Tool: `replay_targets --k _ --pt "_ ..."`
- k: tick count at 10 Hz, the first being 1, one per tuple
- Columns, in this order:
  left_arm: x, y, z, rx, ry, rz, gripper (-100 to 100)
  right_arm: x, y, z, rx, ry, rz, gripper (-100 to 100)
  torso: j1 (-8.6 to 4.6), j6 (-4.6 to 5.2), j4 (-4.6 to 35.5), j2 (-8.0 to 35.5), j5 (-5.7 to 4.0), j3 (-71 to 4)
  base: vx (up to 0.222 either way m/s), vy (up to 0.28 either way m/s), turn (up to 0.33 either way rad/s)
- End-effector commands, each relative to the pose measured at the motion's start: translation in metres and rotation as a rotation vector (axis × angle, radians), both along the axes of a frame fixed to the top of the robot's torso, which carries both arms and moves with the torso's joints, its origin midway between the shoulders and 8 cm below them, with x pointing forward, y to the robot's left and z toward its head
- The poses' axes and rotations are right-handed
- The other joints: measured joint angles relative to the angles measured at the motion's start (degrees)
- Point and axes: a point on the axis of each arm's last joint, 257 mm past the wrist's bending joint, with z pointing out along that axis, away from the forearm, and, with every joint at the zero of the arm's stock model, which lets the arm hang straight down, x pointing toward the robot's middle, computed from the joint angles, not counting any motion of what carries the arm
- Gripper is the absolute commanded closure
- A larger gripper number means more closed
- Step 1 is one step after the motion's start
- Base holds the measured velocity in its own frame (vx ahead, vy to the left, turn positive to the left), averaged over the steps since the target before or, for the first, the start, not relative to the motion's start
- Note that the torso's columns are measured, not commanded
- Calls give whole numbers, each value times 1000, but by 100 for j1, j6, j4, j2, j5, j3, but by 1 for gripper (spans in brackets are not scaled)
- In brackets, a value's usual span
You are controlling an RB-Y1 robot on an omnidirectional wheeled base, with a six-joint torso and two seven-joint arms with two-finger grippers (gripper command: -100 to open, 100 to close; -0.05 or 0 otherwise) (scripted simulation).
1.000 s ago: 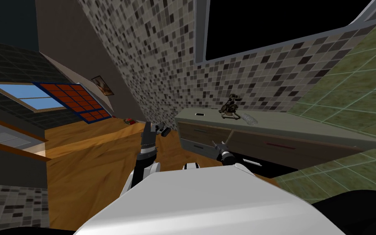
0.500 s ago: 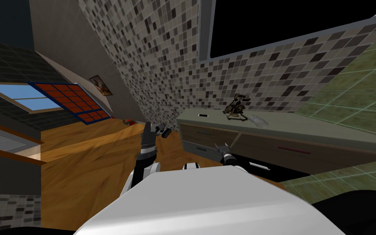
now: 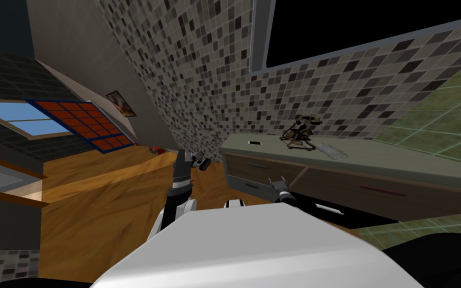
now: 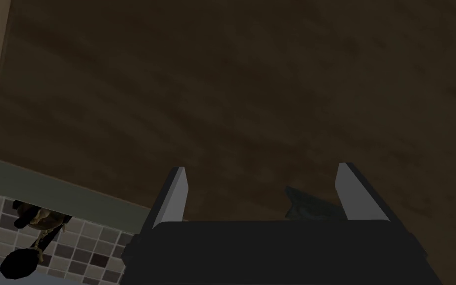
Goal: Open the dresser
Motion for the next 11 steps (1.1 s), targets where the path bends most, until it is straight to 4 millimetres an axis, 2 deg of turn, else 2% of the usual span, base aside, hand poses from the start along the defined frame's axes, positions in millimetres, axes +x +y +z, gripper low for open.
replay_targets --k 1,2,4,5,8,11 --pt "0 0 0 0 0 0 0 -6 -15 0 -123 10 -3 -100 1 -1 -2 -3 2 -4 71 100 -10" --pt "0 0 0 0 0 0 0 -6 -15 1 -133 8 2 -100 8 -1 -4 -10 3 -7 66 82 -10" --pt "0 0 0 0 0 0 0 -13 -34 4 -269 19 5 -100 6 -1 -5 -14 2 -10 97 106 -15" --pt "0 0 0 0 0 0 0 -12 -32 6 -285 14 13 -100 11 -1 -6 -17 4 -12 78 91 -9" --pt "0 0 0 0 0 0 0 -19 -51 16 -467 11 37 -100 8 0 -2 -6 2 -5 87 102 -14" --pt "0 0 0 0 0 0 0 -21 -58 24 -562 2 58 -100 -3 0 0 1 0 -1 65 84 -7"
